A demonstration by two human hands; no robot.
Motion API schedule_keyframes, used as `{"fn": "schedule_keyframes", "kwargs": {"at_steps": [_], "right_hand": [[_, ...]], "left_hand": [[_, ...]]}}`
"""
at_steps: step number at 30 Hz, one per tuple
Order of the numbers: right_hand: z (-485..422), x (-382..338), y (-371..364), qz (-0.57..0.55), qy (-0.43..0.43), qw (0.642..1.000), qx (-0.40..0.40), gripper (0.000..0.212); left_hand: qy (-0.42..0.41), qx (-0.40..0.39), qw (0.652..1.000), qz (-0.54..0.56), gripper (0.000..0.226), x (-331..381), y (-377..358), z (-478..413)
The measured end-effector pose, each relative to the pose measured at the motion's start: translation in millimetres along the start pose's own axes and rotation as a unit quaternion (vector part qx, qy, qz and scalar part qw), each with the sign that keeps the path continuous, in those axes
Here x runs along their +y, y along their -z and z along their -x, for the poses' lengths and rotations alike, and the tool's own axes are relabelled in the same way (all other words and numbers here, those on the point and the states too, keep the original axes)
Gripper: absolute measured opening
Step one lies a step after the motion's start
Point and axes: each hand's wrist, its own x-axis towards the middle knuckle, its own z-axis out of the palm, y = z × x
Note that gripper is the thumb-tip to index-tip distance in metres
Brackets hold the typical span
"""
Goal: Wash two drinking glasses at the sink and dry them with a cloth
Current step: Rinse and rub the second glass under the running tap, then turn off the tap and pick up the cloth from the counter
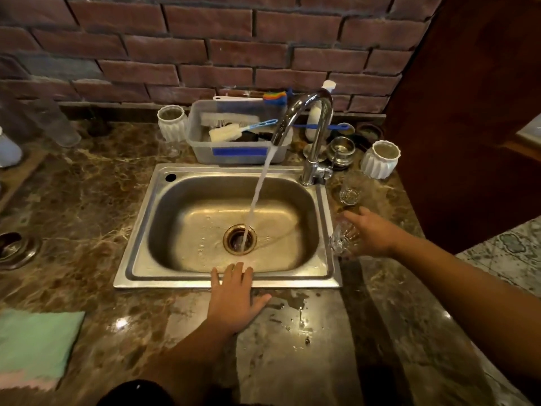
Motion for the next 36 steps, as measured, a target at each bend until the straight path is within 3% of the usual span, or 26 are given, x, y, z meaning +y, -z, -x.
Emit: {"fn": "schedule_keyframes", "kwargs": {"at_steps": [7,14,20,24,26,28,30,31,33,36], "right_hand": [[-34.3,38.0,7.3,0.002,-0.025,1.0,-0.008,0.082],[-47.5,51.8,3.7,0.067,-0.027,0.997,-0.02,0.091],[-44.1,45.6,0.4,0.113,-0.022,0.993,-0.028,0.087],[-40.0,41.5,14.2,0.115,-0.033,0.992,-0.043,0.099],[-40.7,38.9,31.8,0.083,-0.055,0.995,-0.033,0.091],[-47.1,33.8,51.7,0.038,-0.063,0.997,-0.006,0.068],[-58.1,25.9,67.1,-0.076,-0.063,0.993,0.063,0.048],[-65.3,20.8,72.2,-0.172,-0.066,0.977,0.104,0.043],[-83.1,6.9,75.7,-0.382,-0.087,0.904,0.17,0.043],[-116.8,-17.2,63.3,-0.533,-0.13,0.8,0.242,0.048]], "left_hand": [[0.013,0.049,0.999,0.011,0.071,-1.0,-10.0,-5.1],[0.007,0.076,0.997,0.022,0.065,-1.1,-12.0,-6.5],[0.012,0.067,0.997,0.026,0.064,0.3,-7.2,-5.9],[0.013,0.057,0.998,0.032,0.065,2.3,-1.1,-4.5],[0.013,0.057,0.998,0.032,0.065,3.3,1.2,-3.1],[0.01,0.06,0.998,0.032,0.064,3.7,0.7,-0.7],[0.006,0.065,0.997,0.033,0.065,3.4,0.8,0.1],[0.008,0.063,0.998,0.031,0.065,3.4,1.1,-0.6],[0.016,0.048,0.998,0.028,0.064,3.6,1.2,-1.7],[0.017,0.04,0.999,0.021,0.066,1.8,0.6,-4.4]]}}
